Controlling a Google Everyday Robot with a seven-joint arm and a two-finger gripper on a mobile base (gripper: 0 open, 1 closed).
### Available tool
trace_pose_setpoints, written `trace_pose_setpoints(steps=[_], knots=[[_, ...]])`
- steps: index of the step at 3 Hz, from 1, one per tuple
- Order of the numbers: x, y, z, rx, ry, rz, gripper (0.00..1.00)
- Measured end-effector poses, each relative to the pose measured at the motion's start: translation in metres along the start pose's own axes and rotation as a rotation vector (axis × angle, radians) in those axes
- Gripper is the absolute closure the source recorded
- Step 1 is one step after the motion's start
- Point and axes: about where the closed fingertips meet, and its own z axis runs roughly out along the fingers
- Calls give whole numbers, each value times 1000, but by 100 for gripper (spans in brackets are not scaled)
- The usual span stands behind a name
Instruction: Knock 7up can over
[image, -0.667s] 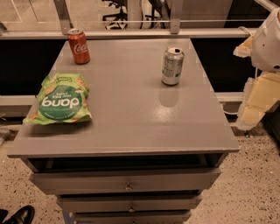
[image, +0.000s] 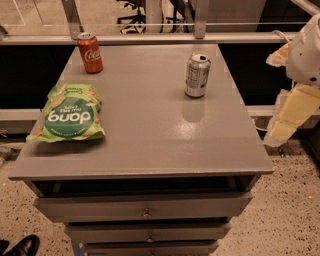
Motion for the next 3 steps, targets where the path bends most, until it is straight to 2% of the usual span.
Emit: trace_pose_setpoints(steps=[1,2,3], knots=[[2,-35,26,27,-138,64,0],[-7,-80,51,51,-269,116,0],[-26,-120,75,48,-388,143,0]])
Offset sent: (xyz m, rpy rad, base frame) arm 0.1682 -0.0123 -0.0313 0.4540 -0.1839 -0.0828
